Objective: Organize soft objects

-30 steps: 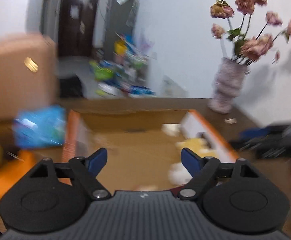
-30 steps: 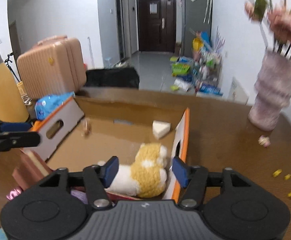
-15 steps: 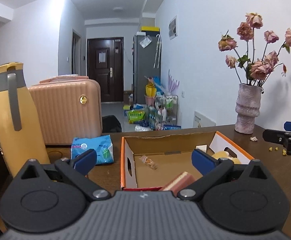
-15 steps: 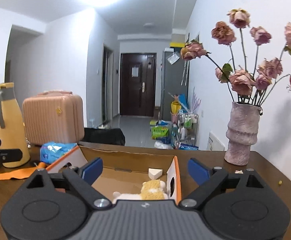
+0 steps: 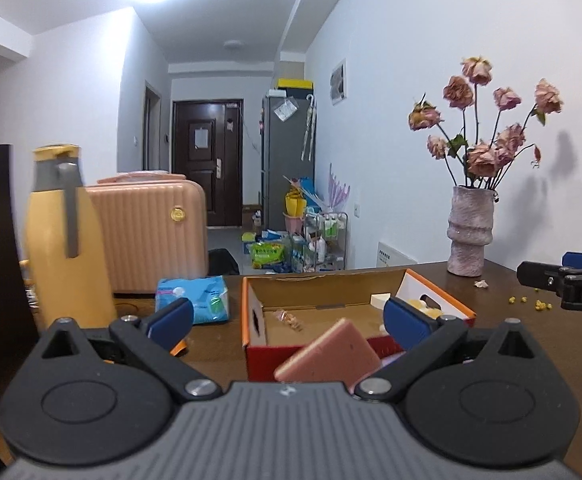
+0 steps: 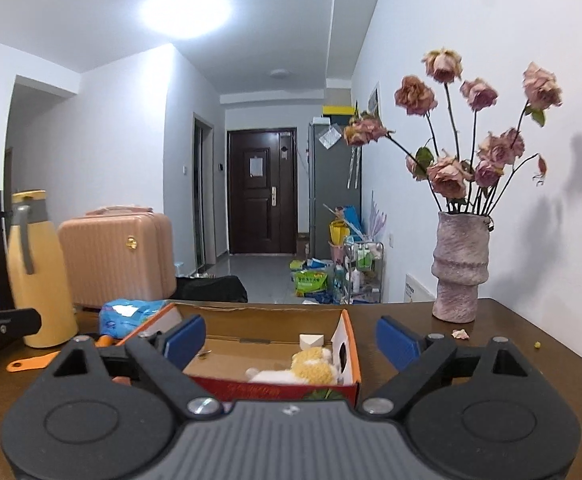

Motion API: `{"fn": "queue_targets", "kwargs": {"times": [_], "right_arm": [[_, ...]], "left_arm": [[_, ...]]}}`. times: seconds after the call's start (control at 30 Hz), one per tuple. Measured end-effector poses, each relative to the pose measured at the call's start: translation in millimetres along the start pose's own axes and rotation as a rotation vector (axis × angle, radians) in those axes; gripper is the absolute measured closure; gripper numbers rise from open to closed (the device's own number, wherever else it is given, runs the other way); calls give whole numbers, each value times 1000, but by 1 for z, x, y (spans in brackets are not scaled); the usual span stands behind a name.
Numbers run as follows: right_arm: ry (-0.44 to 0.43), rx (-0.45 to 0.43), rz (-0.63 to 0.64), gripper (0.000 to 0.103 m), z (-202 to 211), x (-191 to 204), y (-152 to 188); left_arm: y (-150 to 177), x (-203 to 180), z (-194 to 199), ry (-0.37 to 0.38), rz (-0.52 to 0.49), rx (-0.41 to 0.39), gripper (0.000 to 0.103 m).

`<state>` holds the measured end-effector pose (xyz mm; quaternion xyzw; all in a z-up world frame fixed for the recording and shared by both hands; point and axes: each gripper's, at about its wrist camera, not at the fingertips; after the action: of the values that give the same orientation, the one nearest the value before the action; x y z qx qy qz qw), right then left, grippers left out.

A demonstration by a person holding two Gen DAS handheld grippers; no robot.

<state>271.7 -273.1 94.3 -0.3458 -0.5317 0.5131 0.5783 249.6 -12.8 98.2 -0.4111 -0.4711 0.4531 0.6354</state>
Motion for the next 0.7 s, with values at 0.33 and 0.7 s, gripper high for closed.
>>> {"fn": "queue_targets", "kwargs": {"times": [0.33,0.7], "right_arm": [[-34,47,-75,10,105,19,61],[-9,121,-120,9,203,32,124]], "left_arm": [[54,-22,118,-19,-39,-47,0],[90,-20,197,-42,-4,-37,0]]}}
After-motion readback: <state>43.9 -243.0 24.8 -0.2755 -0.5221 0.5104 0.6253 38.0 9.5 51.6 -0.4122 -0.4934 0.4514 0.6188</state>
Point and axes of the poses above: each gripper's, at about its wrist camera, not at the fingertips, and z roughly against the way its jaws point, x to its left, y to its underside, and after that the axes turned 13 degrees about -z, right-handed
